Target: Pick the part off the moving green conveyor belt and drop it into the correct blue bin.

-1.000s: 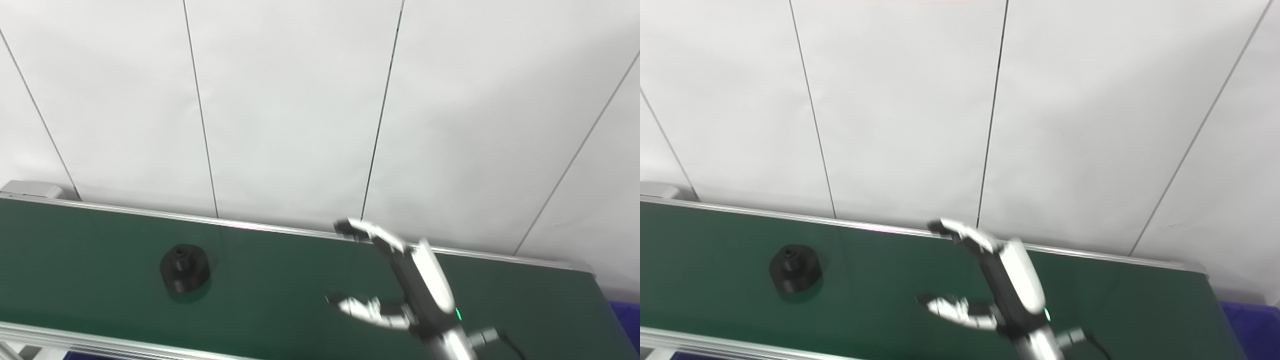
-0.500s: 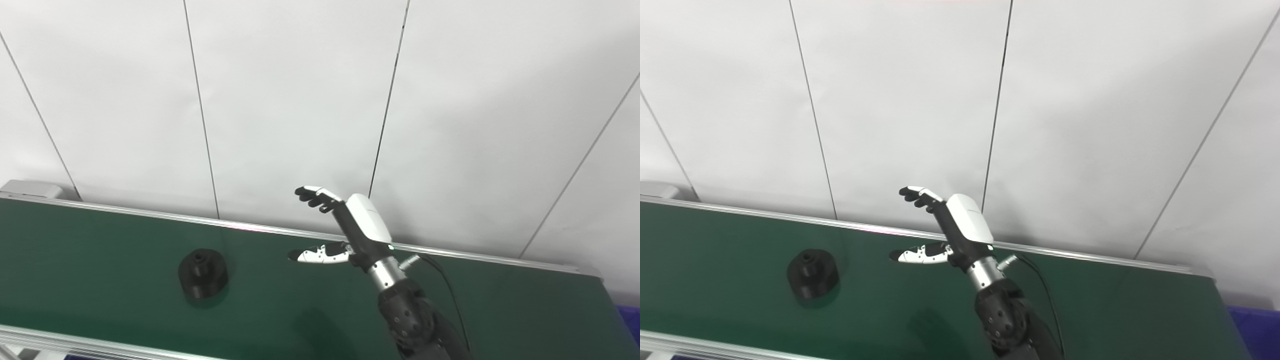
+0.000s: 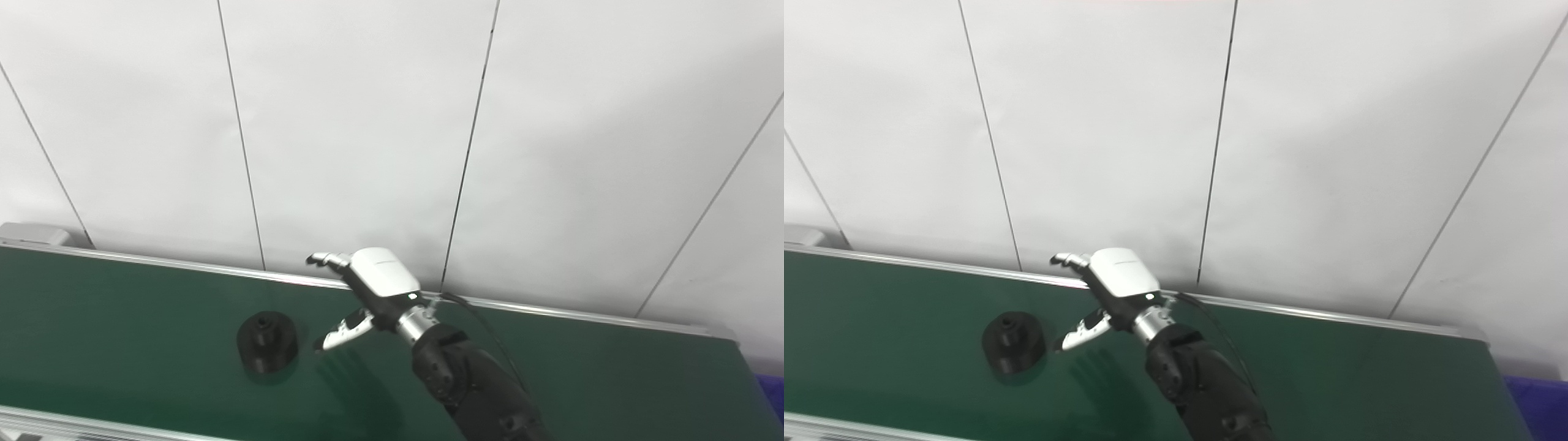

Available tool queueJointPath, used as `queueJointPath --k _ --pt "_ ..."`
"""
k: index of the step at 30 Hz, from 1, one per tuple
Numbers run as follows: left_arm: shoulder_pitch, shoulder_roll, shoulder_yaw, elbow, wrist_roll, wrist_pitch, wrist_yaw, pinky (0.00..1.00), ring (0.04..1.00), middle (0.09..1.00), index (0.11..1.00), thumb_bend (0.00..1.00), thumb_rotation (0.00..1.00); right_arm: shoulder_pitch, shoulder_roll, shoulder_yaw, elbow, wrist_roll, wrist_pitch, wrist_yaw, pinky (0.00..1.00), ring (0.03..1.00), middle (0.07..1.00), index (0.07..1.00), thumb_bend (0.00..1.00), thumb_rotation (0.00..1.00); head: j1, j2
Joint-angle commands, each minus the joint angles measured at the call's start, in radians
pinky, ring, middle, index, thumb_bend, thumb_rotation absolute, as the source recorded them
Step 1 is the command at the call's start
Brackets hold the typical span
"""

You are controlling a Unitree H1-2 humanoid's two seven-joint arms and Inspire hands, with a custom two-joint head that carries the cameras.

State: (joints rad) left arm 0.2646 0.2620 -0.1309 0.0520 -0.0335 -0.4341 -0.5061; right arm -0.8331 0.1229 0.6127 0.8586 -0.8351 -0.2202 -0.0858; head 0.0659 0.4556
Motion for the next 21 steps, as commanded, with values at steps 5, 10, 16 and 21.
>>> queueJointPath --k 5,10,16,21 --pt "0.01 0.01 -0.006 -0.041 0.007 -0.036 0.019 0.76 0.846 0.882 0.854 0.47 0.6 -0.065 0.078 0.047 0.126 -0.033 0.04 -0.072 0.72 0.771 0.79 0.829 0.94 0.36 0.006 0.005" --pt "0.019 0.01 -0.006 -0.044 0.0 -0.036 0.023 0.77 0.85 0.881 0.853 0.47 0.6 -0.094 0.129 0.106 0.274 -0.07 0.054 -0.108 0.63 0.701 0.716 0.718 0.96 0.42 0.007 0.006" --pt "0.027 0.012 -0.007 -0.052 -0.003 -0.036 0.026 0.78 0.86 0.885 0.857 0.47 0.6 -0.112 0.178 0.163 0.405 -0.085 0.09 -0.154 0.42 0.51 0.558 0.63 0.97 0.41 0.012 0.009" --pt "0.03 0.013 -0.004 -0.057 -0.001 -0.036 0.03 0.78 0.859 0.883 0.856 0.47 0.6 -0.114 0.204 0.181 0.453 -0.075 0.111 -0.18 0.35 0.452 0.567 0.652 0.92 0.39 0.011 0.011"
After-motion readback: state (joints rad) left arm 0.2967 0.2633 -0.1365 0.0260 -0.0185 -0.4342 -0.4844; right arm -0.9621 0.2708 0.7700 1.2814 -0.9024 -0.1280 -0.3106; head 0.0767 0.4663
